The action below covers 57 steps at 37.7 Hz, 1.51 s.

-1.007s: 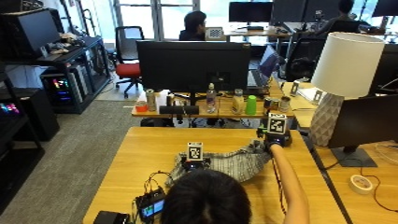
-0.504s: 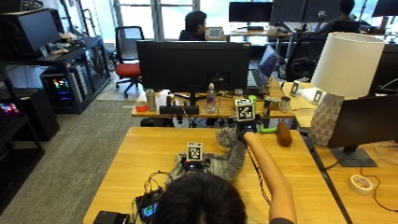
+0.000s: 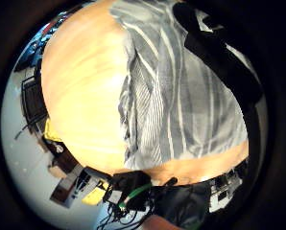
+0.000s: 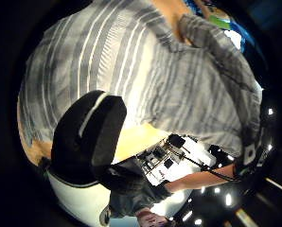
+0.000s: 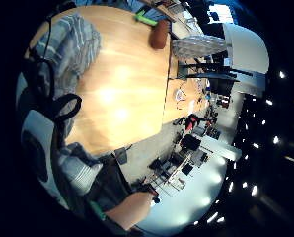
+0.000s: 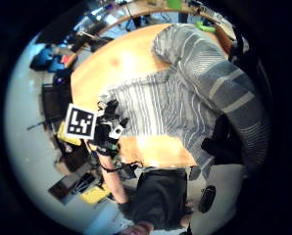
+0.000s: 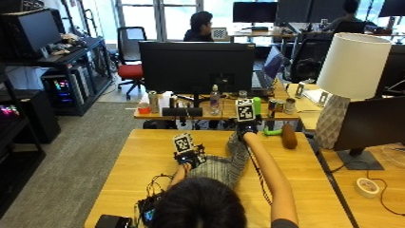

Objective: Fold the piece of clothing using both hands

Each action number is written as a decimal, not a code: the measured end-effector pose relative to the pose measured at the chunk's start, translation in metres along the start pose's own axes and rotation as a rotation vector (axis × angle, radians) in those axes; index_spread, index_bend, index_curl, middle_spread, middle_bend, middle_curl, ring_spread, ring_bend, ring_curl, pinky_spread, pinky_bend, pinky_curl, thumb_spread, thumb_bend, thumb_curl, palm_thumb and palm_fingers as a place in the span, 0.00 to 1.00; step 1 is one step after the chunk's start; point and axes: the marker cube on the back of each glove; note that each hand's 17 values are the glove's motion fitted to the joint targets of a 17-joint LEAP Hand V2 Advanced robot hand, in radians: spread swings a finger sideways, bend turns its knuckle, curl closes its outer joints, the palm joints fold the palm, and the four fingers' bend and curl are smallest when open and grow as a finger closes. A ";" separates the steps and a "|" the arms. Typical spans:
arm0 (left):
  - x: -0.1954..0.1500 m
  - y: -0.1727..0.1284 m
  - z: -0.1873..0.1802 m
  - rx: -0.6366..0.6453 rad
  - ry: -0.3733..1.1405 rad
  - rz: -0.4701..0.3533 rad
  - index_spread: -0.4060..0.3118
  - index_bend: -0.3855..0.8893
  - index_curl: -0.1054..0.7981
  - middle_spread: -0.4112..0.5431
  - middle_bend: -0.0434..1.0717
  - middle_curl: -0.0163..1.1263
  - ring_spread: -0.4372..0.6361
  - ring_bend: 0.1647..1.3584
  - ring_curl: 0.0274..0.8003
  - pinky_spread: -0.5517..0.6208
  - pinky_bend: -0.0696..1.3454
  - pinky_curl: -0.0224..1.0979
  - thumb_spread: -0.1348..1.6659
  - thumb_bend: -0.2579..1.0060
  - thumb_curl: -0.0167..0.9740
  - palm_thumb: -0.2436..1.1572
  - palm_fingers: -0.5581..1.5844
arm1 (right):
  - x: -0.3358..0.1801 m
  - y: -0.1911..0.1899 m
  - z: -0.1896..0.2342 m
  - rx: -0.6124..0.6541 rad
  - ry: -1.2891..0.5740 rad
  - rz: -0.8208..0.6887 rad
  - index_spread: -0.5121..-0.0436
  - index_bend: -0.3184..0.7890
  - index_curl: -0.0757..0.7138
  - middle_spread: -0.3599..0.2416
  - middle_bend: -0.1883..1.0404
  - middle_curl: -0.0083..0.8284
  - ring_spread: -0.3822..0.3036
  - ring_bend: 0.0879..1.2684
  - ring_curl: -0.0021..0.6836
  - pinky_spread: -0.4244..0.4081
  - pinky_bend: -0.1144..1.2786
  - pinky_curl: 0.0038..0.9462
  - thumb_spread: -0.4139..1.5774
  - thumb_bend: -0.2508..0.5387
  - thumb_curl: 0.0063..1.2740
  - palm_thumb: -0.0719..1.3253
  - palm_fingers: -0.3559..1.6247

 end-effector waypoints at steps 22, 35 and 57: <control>-0.127 0.022 -0.108 0.231 -0.087 -0.328 0.47 0.43 0.50 0.56 0.18 0.27 0.59 0.35 0.37 0.76 0.44 0.32 0.81 0.20 0.23 0.31 0.41 | -0.192 0.002 0.025 -0.099 -0.102 -0.163 0.52 0.18 0.05 0.35 0.62 0.69 0.21 0.69 0.74 0.12 0.74 0.48 0.47 0.28 0.54 0.79 0.68; -0.173 0.060 -0.094 0.002 -0.013 -0.358 0.48 0.43 0.50 0.57 0.18 0.26 0.60 0.35 0.37 0.77 0.43 0.32 0.86 0.20 0.21 0.31 0.41 | -0.308 0.011 0.109 -0.292 -0.402 -0.342 0.53 0.19 0.05 0.44 0.57 0.63 0.31 0.67 0.68 0.19 0.79 0.46 0.68 0.24 0.44 0.61 0.58; -0.123 0.087 -0.124 0.017 -0.039 -0.275 0.49 0.43 0.50 0.57 0.18 0.25 0.60 0.35 0.37 0.77 0.43 0.33 0.86 0.20 0.21 0.32 0.41 | -0.176 -0.039 -0.003 0.145 -0.200 -0.267 0.48 0.34 0.16 0.50 0.51 0.57 0.44 0.53 0.58 0.45 0.65 0.38 0.84 0.30 0.31 0.56 0.52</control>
